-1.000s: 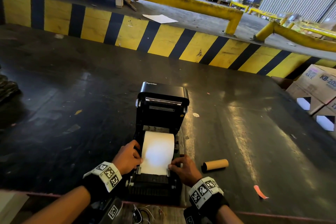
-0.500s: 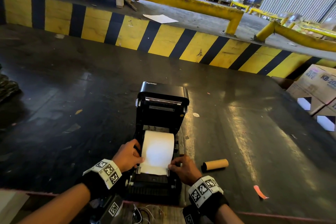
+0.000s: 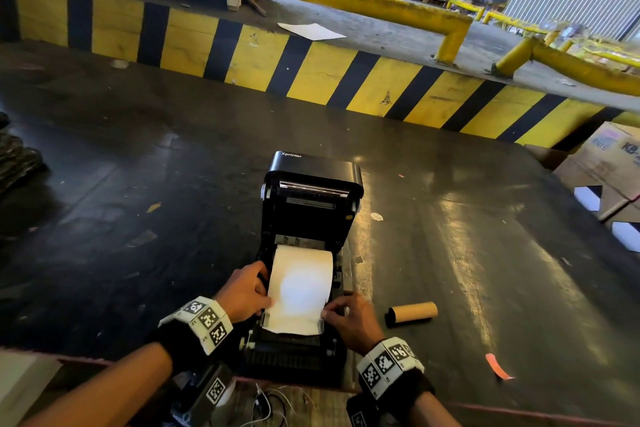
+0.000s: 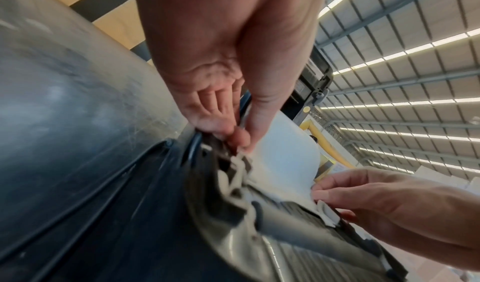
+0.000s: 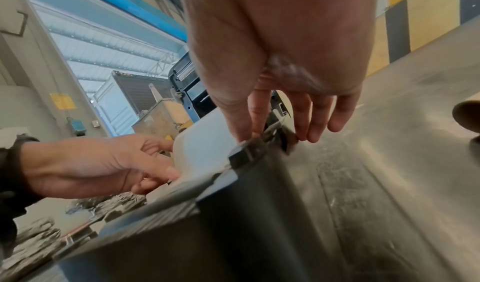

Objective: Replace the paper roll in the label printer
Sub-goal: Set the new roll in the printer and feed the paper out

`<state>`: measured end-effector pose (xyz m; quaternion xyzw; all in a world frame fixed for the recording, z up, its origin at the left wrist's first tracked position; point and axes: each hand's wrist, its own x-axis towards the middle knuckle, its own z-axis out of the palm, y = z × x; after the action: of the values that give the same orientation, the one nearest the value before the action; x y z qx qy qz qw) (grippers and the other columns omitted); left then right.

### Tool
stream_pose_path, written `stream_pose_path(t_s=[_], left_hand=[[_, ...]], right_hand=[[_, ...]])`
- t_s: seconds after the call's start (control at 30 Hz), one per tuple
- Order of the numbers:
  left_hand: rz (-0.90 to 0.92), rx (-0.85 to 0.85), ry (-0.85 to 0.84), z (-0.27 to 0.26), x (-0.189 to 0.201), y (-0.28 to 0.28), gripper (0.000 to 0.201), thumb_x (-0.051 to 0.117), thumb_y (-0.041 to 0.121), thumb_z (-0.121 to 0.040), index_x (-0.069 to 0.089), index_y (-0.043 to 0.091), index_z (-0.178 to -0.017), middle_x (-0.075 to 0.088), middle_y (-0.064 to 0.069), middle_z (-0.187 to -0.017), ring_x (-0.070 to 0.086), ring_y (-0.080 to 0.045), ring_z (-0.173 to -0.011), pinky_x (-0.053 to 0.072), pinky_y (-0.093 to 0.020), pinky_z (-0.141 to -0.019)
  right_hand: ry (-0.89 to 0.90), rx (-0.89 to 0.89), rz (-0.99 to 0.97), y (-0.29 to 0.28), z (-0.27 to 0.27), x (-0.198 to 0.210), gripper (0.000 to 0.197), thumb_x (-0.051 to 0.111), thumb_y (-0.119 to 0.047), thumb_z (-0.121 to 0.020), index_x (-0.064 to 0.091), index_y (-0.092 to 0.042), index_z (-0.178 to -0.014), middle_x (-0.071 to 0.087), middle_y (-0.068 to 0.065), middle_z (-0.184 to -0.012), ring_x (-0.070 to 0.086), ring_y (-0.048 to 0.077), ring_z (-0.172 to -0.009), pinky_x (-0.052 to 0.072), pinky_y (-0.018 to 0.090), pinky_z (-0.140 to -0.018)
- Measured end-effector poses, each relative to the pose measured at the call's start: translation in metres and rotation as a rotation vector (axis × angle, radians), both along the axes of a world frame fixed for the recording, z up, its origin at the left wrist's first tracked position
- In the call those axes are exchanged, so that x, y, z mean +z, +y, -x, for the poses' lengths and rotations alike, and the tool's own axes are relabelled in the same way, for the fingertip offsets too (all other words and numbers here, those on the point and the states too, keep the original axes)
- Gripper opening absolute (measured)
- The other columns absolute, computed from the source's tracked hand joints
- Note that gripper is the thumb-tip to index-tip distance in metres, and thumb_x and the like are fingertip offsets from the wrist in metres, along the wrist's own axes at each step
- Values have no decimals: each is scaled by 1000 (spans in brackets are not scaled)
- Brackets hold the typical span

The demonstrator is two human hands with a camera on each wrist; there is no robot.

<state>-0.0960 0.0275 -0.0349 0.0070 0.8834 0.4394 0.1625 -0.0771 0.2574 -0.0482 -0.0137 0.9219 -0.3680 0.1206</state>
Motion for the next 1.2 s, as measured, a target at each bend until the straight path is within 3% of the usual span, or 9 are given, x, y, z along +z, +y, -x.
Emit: stream_pose_path(t_s=[0.1,0.17,0.27,0.43,0.63,0.8,0.9,1.03,1.2], left_hand=[[38,-42,-25,0,0,-1,44,75,5,-73,47,11,-107,69,-6,-77,63,-10,-58,55,-23,-56],[67,-72,-57,0,2,-1,49,75,6,-73,46,11,-112,69,-6,-80,64,-11,-63,56,-24,-60],[83,-29,-11,-3,5,0,43,75,8,-74,50,11,-108,69,-6,-81,66,-14,-66,55,-25,-61],[251,-54,280,-28,22,6,29,71,22,-75,51,23,-95,62,3,-71,59,-14,-62,45,-25,-55],[307,21,433,-38,27,2,22,67,21,-79,49,21,-94,44,11,-63,46,-11,-58,35,-25,-55],[419,-413,542,-51,15,5,16,64,31,-79,64,22,-92,63,6,-89,58,-12,-83,50,-26,-70],[565,-597,546,-52,11,12,17,64,34,-75,68,25,-89,70,6,-86,64,-15,-84,52,-24,-70],[753,-635,432,-50,18,25,27,48,29,-89,59,16,-110,63,-12,-109,56,-31,-103,43,-39,-85],[759,-657,414,-48,16,23,24,49,23,-88,60,11,-106,67,-17,-104,61,-37,-98,48,-42,-81]], right_hand=[[112,10,-82,0,-4,4,7,70,-29,-78,74,-24,-74,59,-13,-80,60,20,-95,47,35,-87],[251,-15,-187,0,-11,0,12,71,-33,-75,71,-21,-78,58,-1,-95,52,21,-96,45,35,-83],[409,127,-202,-5,-22,1,20,68,-40,-73,67,-21,-79,57,0,-97,48,18,-93,41,33,-79],[366,469,-267,-17,-26,0,45,46,-54,-74,68,-23,-97,62,5,-105,52,26,-99,38,40,-83],[439,534,-297,-19,-23,-3,34,45,-43,-81,72,-23,-80,69,1,-87,59,26,-86,35,34,-76],[565,698,-558,-20,-18,-7,27,48,-36,-79,66,-24,-63,62,-8,-65,58,16,-65,27,27,-65],[601,804,-662,-22,-17,-3,22,47,-32,-73,63,-26,-61,59,-8,-60,56,14,-60,28,27,-63],[682,886,-739,-24,-15,2,8,67,-33,-70,63,-26,-67,59,-8,-57,56,11,-58,38,22,-61],[781,899,-769,-27,-17,7,10,69,-29,-67,62,-23,-68,60,-7,-53,56,10,-53,45,21,-56]])
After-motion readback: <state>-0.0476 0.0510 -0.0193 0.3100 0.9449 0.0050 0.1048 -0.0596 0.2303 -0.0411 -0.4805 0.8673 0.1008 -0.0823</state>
